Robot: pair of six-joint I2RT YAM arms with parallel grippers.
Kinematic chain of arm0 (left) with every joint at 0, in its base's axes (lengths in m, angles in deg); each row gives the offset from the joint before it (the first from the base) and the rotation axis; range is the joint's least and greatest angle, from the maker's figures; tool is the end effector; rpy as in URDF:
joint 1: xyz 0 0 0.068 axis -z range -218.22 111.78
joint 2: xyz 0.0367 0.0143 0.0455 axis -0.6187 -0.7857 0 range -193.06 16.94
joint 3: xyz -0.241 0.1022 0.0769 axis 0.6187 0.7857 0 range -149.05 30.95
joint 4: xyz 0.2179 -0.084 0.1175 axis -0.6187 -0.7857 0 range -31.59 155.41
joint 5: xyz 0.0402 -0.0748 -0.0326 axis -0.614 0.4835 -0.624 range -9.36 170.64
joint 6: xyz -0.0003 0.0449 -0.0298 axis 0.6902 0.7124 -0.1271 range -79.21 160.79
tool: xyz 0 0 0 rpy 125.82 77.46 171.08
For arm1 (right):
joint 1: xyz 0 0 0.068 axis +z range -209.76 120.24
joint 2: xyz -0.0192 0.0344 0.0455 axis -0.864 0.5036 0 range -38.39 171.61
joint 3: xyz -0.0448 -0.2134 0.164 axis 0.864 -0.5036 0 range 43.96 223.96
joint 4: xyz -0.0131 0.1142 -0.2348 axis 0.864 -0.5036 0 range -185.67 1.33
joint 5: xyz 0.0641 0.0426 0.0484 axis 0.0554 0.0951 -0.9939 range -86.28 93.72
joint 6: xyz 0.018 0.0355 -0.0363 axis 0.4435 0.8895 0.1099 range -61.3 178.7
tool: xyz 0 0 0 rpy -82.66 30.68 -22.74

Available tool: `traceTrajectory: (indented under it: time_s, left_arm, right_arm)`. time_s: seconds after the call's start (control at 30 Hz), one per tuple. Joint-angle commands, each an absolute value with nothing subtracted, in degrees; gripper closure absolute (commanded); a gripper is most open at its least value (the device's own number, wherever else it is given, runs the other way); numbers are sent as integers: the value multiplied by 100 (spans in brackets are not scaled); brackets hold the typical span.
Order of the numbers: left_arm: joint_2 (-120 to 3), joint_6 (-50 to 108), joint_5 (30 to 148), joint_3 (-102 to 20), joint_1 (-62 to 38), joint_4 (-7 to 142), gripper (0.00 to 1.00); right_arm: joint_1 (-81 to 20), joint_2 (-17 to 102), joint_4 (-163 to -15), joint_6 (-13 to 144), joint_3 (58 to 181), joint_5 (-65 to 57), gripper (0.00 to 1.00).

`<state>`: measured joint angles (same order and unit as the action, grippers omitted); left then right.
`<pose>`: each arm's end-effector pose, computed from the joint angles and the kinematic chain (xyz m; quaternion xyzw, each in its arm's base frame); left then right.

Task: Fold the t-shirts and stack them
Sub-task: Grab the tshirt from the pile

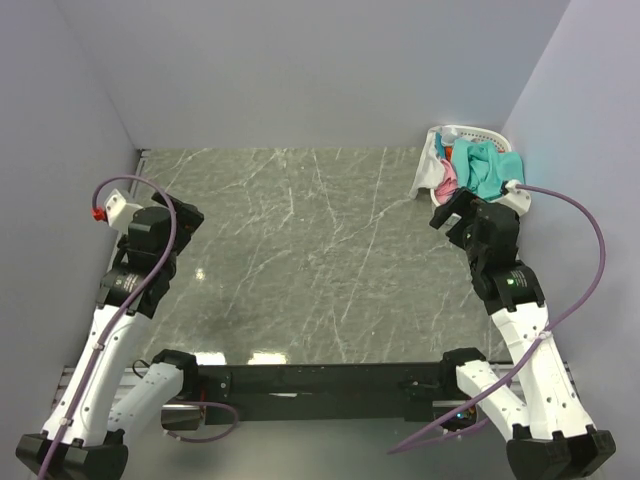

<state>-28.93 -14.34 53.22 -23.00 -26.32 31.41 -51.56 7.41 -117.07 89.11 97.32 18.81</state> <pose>0.1651 -0.0180 0.3506 -0.4203 0.7192 -0.1171 0.5406 0.1718 0.0155 0.3560 0.2303 0.7866 0.0840 0.5668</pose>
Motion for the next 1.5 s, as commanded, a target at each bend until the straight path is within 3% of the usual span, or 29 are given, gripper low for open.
traceTrajectory:
  time_s: [0.0, 0.2, 0.37, 0.67, 0.97, 1.23, 1.33, 1.4, 1.43, 1.47]
  left_arm:
    - [-2815, -1414, 5497, -2179, -2662, 3411, 1]
    - [-2938, -1361, 5419, -2196, -2662, 3456, 1]
    - [-3017, -1335, 5243, -2222, -2662, 3491, 1]
    - [-3087, -1194, 5199, -2108, -2662, 3684, 1]
    - [-3271, -1194, 5076, -2073, -2662, 3728, 1]
    - [-3386, -1150, 5119, -2187, -2679, 3623, 1]
    - [-3351, -1159, 5076, -2161, -2679, 3605, 1]
    - [-3298, -1167, 5093, -2152, -2688, 3640, 1]
    - [-3290, -1150, 5119, -2161, -2688, 3649, 1]
    - [-3272, -1141, 5137, -2169, -2697, 3658, 1]
  right_arm:
    - [-5185, 757, -11811, 8780, 9889, 2200, 0]
    - [-5185, 1020, -11741, 8656, 9985, 2243, 0]
    - [-5290, 1504, -11978, 9006, 10284, 2964, 0]
    - [-6871, 2988, -11188, 9104, 10820, 1330, 2]
    - [-7585, 5509, -10774, 8929, 12496, 820, 14]
    - [-7629, 6768, -11484, 9104, 13711, 1171, 30]
    - [-7637, 6822, -11251, 9113, 13581, 1119, 31]
    - [-7637, 6831, -11153, 9034, 13545, 1049, 48]
    - [-7637, 6822, -11178, 9008, 13563, 1005, 73]
    - [-7629, 6770, -11205, 8973, 13615, 1022, 82]
